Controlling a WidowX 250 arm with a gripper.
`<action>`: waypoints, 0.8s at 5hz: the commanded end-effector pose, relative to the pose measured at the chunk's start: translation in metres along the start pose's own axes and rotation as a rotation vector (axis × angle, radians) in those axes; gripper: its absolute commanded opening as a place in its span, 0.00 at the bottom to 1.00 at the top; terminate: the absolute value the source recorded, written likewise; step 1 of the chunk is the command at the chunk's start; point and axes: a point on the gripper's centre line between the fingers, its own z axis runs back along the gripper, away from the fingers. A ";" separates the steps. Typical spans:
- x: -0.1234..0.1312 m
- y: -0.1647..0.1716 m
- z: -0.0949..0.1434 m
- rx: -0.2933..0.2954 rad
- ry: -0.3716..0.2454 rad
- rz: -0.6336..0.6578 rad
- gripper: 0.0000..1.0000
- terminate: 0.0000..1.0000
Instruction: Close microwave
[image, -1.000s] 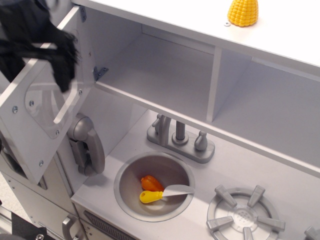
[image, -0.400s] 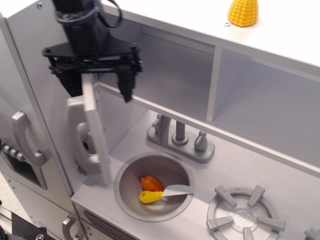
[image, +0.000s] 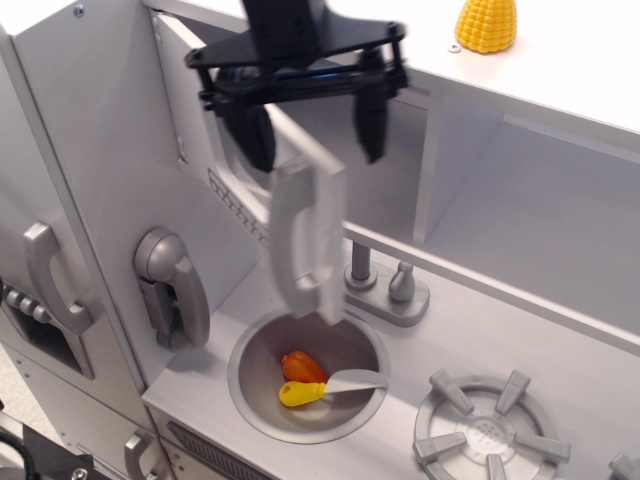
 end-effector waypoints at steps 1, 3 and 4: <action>-0.054 0.023 0.003 0.009 0.013 -0.188 1.00 0.00; -0.037 0.095 -0.045 0.179 0.066 -0.169 1.00 0.00; -0.016 0.107 -0.053 0.228 0.023 -0.110 1.00 0.00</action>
